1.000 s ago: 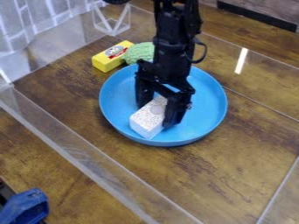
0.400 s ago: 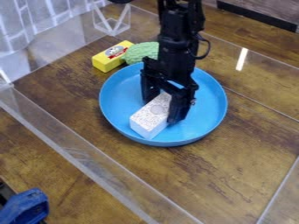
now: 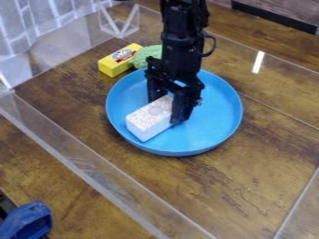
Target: Remove the white object from inside the blue tray and put it on the table
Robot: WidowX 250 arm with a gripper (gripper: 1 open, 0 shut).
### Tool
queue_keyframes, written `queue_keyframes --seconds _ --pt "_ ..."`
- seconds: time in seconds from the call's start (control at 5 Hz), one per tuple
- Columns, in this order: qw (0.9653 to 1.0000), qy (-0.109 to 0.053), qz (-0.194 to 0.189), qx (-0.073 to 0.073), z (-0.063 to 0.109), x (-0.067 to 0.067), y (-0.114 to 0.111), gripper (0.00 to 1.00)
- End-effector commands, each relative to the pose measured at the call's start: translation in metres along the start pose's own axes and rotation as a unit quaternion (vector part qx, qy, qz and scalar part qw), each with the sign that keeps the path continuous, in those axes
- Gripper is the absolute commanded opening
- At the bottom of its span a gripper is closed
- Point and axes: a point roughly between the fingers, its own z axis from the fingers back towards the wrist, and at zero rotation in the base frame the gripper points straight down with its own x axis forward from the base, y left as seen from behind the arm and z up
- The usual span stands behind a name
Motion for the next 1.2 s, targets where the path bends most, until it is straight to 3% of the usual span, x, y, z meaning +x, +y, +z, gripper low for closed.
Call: queue_keyframes --seconds 0.0,0.2,0.4,0.6,0.8,1.0 --pt "0.9998 -0.014 0.011 -0.002 0.0097 0.0025 0.0048 1.00" --pt "0.9998 -0.011 0.015 -0.008 0.0084 0.0025 0.0041 1.00" --pt "0.9997 -0.008 0.018 -0.011 0.0061 0.0027 0.0044 0.00" --pt "0.9996 -0.005 0.023 -0.018 0.0060 0.0022 0.0017 1.00" --pt "0.9995 -0.004 0.024 -0.018 0.0068 0.0018 0.0029 0.00" --pt "0.9996 -0.003 0.022 -0.016 0.0118 0.0001 0.0036 0.00"
